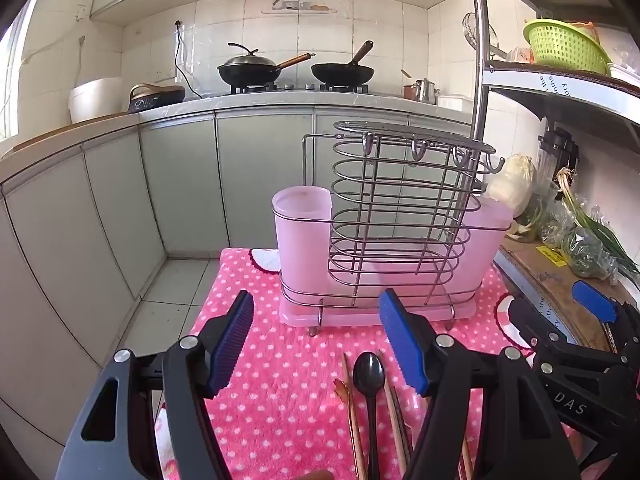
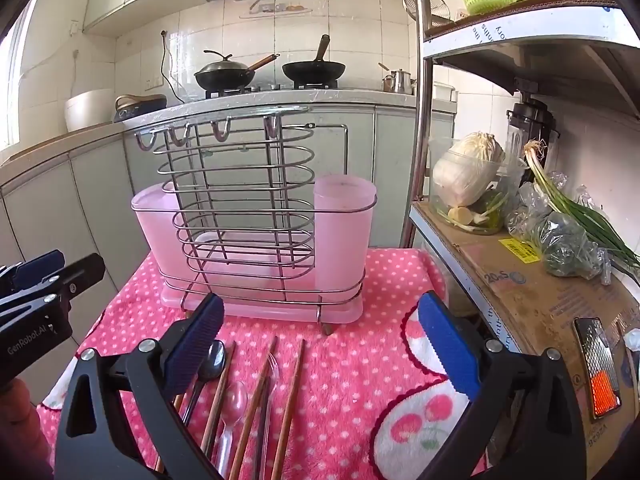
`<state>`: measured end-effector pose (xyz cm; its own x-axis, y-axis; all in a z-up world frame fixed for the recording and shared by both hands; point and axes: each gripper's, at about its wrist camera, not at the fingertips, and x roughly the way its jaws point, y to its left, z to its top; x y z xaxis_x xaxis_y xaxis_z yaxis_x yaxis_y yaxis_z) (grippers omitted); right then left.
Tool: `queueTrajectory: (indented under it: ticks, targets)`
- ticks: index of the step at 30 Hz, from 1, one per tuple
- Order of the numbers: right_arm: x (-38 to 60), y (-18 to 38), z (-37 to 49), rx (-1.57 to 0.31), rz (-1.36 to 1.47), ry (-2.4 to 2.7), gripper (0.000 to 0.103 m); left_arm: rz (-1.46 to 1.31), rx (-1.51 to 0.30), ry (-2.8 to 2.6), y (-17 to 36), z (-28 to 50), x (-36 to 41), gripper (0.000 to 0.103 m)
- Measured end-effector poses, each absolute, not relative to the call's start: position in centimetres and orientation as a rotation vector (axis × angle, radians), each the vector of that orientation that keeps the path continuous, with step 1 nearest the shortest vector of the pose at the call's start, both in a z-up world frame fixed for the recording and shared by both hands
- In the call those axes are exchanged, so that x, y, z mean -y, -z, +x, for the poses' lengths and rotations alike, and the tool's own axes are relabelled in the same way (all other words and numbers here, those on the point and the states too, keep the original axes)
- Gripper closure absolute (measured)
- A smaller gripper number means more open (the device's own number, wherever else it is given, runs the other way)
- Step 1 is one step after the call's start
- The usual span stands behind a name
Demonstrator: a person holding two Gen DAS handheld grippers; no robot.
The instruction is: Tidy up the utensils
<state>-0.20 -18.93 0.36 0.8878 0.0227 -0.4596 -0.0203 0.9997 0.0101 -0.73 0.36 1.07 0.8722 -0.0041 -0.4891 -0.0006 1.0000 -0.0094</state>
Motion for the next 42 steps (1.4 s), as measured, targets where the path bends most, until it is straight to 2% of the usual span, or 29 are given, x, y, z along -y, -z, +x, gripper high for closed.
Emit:
queueTrajectory:
  ticks: [42]
  targets:
    - [19.0, -1.4, -1.4, -0.424, 0.020, -0.021, 0.005, -0.020, -0.466, 0.007, -2.0, -2.3, -0.4, 0.038]
